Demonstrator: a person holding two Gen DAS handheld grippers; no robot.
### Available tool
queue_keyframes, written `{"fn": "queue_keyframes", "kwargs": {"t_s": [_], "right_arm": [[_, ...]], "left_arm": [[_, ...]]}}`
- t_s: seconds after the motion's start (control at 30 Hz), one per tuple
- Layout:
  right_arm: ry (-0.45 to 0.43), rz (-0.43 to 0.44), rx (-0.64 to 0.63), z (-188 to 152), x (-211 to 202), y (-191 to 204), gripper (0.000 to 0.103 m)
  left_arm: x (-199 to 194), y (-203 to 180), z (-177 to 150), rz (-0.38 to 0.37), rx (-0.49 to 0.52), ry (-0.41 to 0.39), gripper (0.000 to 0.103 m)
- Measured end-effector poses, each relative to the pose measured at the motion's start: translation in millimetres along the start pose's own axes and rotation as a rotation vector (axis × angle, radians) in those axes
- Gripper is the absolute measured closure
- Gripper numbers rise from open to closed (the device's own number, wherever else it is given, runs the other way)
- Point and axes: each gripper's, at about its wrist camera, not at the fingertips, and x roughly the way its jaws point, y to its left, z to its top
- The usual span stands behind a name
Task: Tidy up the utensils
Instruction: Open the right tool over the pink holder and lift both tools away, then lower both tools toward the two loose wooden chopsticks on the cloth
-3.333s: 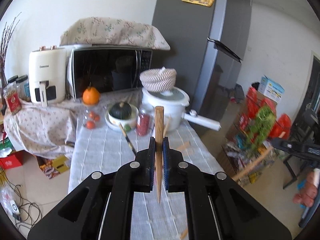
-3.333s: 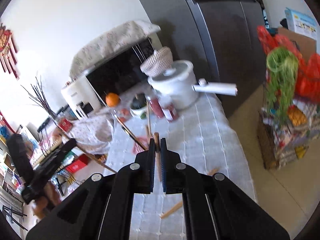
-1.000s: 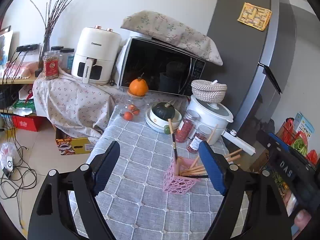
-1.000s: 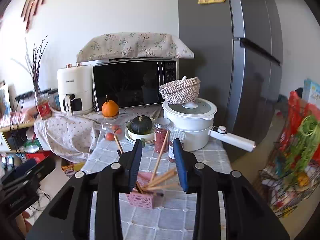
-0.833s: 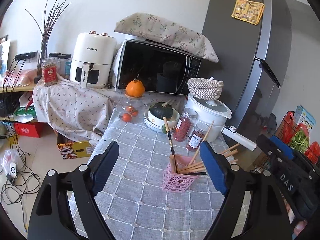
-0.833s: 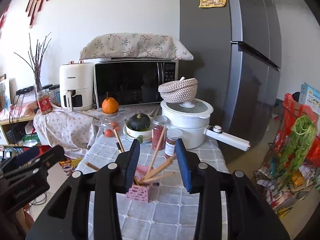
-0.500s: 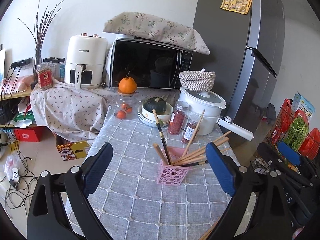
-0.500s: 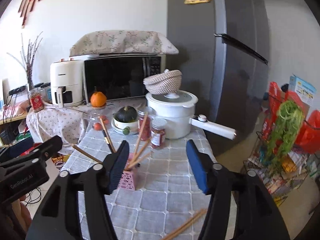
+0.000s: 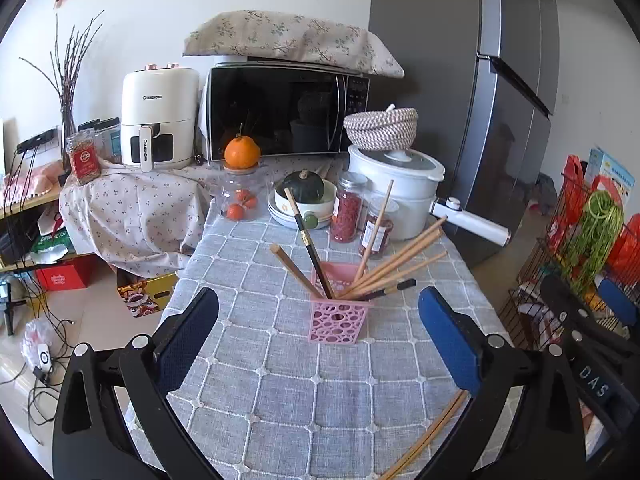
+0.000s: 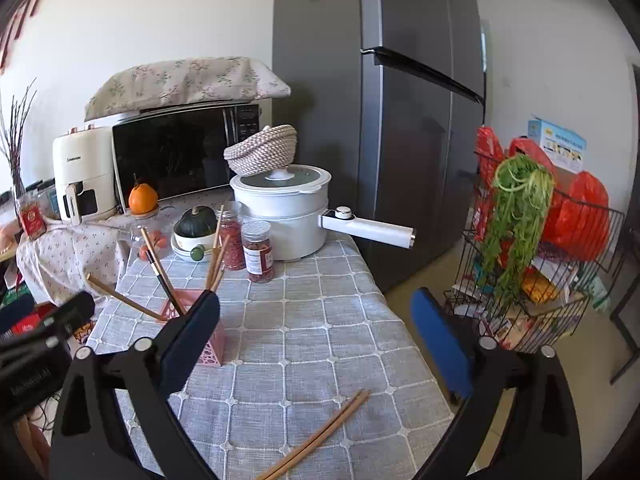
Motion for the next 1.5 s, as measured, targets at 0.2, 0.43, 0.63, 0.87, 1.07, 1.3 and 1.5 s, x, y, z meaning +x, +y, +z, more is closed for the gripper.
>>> {"fn": "queue_keyframes", "kwargs": {"t_s": [0.2,0.43,0.63,0.87,1.07,1.3,1.5], "right_arm": [[0.057,-0.015,0.03,-9.4,5.7,-16.2,0.006],[0.139,-0.042,0.078,-38.3,10.1,-48.8,0.006],[0.257,-0.08,0.15,-75.6,18.6,-89.3,0.006],[0.448,-0.106,0.278,-124.4,25.9,-130.8,0.006],[0.458,-0.103,0.34,-129.3,24.3,-149.4,0.006],[0.535,-0.051,0.416,-134.4,34.4,-159.2,0.006],[0.555,-0.03,0.468,-136.1,36.4,-165.5,0.006]], "left_arm": [[7.1,-13.4,-10.7,0.005,0.051,0.031,0.007],[24.3,-32.3,-26.7,0.004,0.113,0.089,0.007],[53.6,-58.4,-51.7,-0.038,0.191,0.211,0.007],[93.0,-102.3,-81.1,-0.071,0.334,0.338,0.007],[128.9,-141.4,-87.8,-0.112,0.369,0.441,0.007],[168.9,-180.0,-82.7,-0.185,0.415,0.588,0.007],[212.0,-190.5,-80.9,-0.225,0.345,0.767,0.007]]}}
